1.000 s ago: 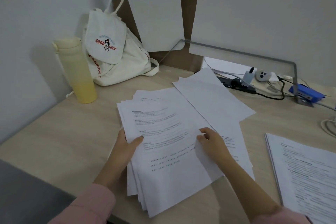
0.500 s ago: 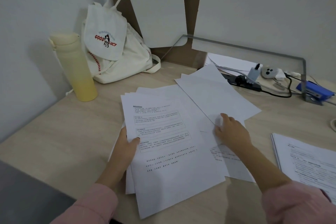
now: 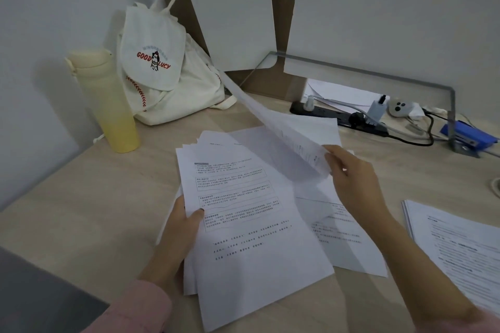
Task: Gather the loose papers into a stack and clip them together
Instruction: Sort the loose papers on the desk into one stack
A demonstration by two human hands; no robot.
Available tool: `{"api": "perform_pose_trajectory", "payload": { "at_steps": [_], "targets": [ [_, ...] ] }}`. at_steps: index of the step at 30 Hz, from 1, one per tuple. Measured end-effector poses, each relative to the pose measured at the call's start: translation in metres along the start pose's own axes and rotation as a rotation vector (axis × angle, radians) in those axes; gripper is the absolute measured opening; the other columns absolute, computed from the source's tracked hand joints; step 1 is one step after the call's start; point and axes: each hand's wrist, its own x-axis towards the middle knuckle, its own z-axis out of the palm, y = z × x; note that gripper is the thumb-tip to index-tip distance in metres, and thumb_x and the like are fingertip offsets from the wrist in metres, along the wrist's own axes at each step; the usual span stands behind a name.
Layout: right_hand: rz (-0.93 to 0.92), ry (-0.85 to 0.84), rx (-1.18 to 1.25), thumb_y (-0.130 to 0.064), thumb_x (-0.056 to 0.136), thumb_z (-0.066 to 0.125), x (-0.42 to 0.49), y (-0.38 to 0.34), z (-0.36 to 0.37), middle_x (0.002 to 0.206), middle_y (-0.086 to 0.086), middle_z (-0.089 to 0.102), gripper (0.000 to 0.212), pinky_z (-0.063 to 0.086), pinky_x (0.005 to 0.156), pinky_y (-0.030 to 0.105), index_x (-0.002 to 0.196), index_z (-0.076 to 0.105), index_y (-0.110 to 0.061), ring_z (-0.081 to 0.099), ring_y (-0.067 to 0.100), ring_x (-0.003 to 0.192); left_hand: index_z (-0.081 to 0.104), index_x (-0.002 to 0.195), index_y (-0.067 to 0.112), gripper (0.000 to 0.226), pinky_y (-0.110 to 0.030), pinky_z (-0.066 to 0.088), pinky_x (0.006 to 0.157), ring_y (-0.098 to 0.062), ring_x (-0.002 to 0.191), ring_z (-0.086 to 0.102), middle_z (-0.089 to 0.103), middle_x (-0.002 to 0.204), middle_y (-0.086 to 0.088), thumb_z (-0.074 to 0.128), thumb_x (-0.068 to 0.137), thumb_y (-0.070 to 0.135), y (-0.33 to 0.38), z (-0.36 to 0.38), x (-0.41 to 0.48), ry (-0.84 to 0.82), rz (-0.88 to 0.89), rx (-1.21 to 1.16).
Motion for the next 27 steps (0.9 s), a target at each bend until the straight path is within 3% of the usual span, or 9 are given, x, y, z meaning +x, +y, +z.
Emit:
{"api": "perform_pose_trajectory", "payload": {
  "at_steps": [3, 6, 9, 12, 15, 19, 22, 24, 27],
  "targets": [
    [0.05, 0.013, 0.399, -0.015, 0.097, 0.041, -0.005, -0.02, -0.017, 0.087, -0.014, 0.064, 0.024, 0.056, 0.069, 0.017, 0.101, 0.062, -0.027, 0.064, 0.007, 0.08, 0.041, 0.133, 0.009, 0.042, -0.028, 0.037, 0.086, -0.02, 0.109, 0.05, 0.052, 0.118, -0.003, 0.044, 0.092, 0.002, -0.002, 0.0, 0.002, 0.008, -0.018, -0.003],
    [0.17, 0.01, 0.713, -0.014, 0.096, 0.043, -0.007, -0.027, -0.028, 0.088, -0.002, 0.07, 0.025, 0.058, 0.066, 0.022, 0.098, 0.064, -0.026, 0.067, 0.008, 0.074, 0.041, 0.133, 0.008, 0.042, -0.028, 0.038, 0.085, -0.019, 0.105, 0.049, 0.052, 0.121, -0.005, 0.044, 0.092, 0.002, -0.003, 0.0, 0.003, 0.012, -0.034, -0.008],
    [0.287, -0.045, 0.847, -0.013, 0.095, 0.044, -0.01, -0.019, -0.03, 0.093, 0.004, 0.071, 0.025, 0.059, 0.067, 0.029, 0.106, 0.064, -0.021, 0.068, 0.015, 0.075, 0.041, 0.134, 0.008, 0.042, -0.028, 0.036, 0.087, -0.018, 0.106, 0.048, 0.052, 0.122, -0.005, 0.045, 0.092, 0.001, -0.004, 0.0, 0.004, 0.016, -0.029, -0.009],
    [0.403, -0.079, 0.87, -0.01, 0.094, 0.045, -0.013, -0.006, -0.024, 0.09, 0.007, 0.069, 0.021, 0.058, 0.06, 0.025, 0.101, 0.064, -0.017, 0.066, 0.02, 0.072, 0.041, 0.133, 0.007, 0.042, -0.025, 0.038, 0.082, -0.02, 0.105, 0.05, 0.052, 0.117, -0.005, 0.044, 0.092, 0.0, -0.003, 0.0, 0.004, 0.003, -0.036, -0.036],
    [0.526, -0.149, 0.793, -0.005, 0.092, 0.047, -0.013, 0.009, -0.016, 0.085, 0.008, 0.067, 0.02, 0.056, 0.055, 0.024, 0.104, 0.061, -0.013, 0.063, 0.022, 0.069, 0.043, 0.132, 0.007, 0.04, -0.018, 0.041, 0.067, -0.016, 0.096, 0.053, 0.054, 0.115, -0.003, 0.044, 0.093, 0.001, -0.004, -0.003, 0.006, -0.011, -0.045, -0.061],
    [0.626, -0.231, 0.544, 0.004, 0.089, 0.043, -0.014, 0.039, -0.003, 0.083, 0.011, 0.064, 0.025, 0.053, 0.055, 0.026, 0.095, 0.06, -0.013, 0.062, 0.022, 0.067, 0.049, 0.132, 0.024, 0.039, -0.04, 0.044, 0.1, -0.017, 0.115, 0.055, 0.058, 0.128, 0.003, 0.049, 0.094, 0.021, -0.005, -0.012, 0.006, -0.068, -0.053, -0.117],
    [0.557, -0.244, 0.201, 0.004, 0.087, 0.037, -0.008, 0.064, 0.002, 0.086, 0.015, 0.061, 0.028, 0.05, 0.065, 0.035, 0.097, 0.06, -0.008, 0.057, 0.029, 0.071, 0.051, 0.131, 0.024, 0.038, -0.045, 0.037, 0.107, -0.019, 0.121, 0.052, 0.056, 0.133, 0.001, 0.044, 0.095, 0.033, -0.004, -0.015, 0.006, -0.053, -0.081, -0.17],
    [0.477, -0.235, -0.011, 0.002, 0.088, 0.036, -0.001, 0.075, 0.002, 0.088, 0.012, 0.059, 0.031, 0.043, 0.065, 0.032, 0.103, 0.061, -0.007, 0.053, 0.028, 0.076, 0.056, 0.126, 0.019, 0.037, -0.044, 0.041, 0.104, -0.022, 0.114, 0.057, 0.06, 0.128, -0.005, 0.041, 0.096, 0.032, -0.002, -0.014, 0.008, -0.044, -0.135, -0.211],
    [0.407, -0.189, -0.153, 0.0, 0.09, 0.034, 0.012, 0.082, 0.0, 0.093, 0.011, 0.058, 0.032, 0.034, 0.066, 0.03, 0.105, 0.062, -0.006, 0.049, 0.025, 0.08, 0.064, 0.112, 0.022, 0.035, -0.033, 0.051, 0.08, -0.019, 0.099, 0.065, 0.07, 0.107, 0.0, 0.039, 0.095, 0.04, 0.002, -0.012, 0.007, -0.081, -0.198, -0.255]
  ]
}}
